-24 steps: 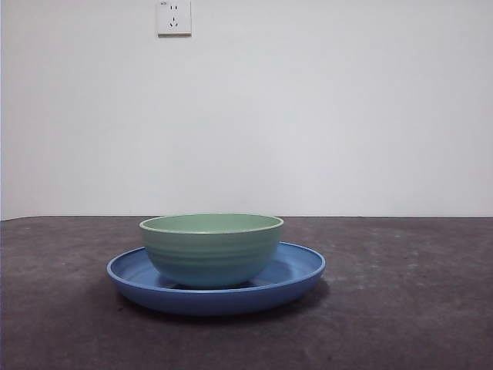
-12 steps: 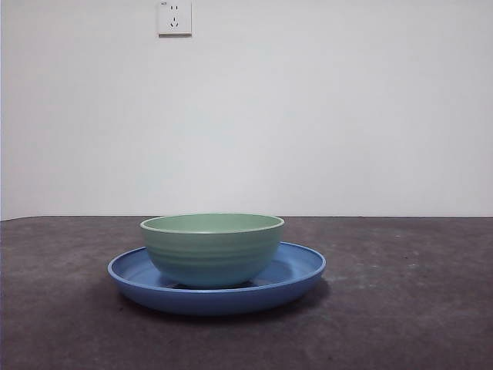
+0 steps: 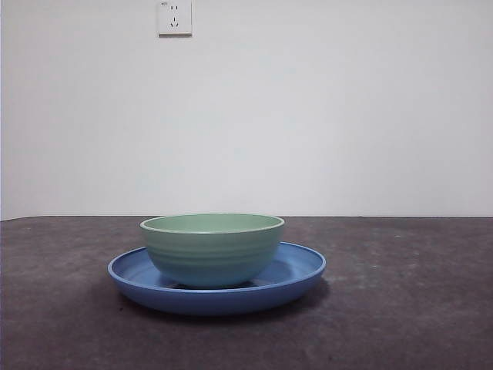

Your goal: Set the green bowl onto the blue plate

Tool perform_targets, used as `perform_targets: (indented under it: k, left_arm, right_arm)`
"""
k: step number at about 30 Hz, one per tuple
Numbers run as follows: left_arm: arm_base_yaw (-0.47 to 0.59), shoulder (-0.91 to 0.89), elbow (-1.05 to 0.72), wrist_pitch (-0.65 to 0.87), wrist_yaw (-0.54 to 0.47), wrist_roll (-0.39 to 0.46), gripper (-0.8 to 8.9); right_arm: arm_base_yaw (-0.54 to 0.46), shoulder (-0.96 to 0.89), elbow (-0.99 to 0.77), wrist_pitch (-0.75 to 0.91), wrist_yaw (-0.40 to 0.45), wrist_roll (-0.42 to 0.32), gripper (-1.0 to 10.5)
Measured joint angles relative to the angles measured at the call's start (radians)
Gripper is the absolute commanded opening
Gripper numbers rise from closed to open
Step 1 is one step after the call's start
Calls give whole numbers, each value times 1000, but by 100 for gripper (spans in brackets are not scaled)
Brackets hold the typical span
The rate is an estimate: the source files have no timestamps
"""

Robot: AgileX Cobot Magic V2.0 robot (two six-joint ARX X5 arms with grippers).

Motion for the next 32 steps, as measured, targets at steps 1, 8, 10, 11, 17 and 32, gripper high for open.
perform_targets:
  k: [1,8,10,11,17,32]
  left_arm:
    - [0,0,0,0,0,0,24]
    - [0,0,0,0,0,0,24]
    - [0,0,0,0,0,0,24]
    - [0,0,0,0,0,0,24]
    - [0,0,0,0,0,2,24]
    - [0,0,0,0,0,4,24]
  right_arm:
    - [0,0,0,0,0,0,33]
    - [-42,-15,-3,15,3,-23,33]
    - [-91,-38,-24,74,3,-56,33]
    - [-124,-55,-48,129,4,-74,33]
    - [-356,-207,-339,568,4,-135,33]
    - [-590,-441,-927,884,167,-147,33]
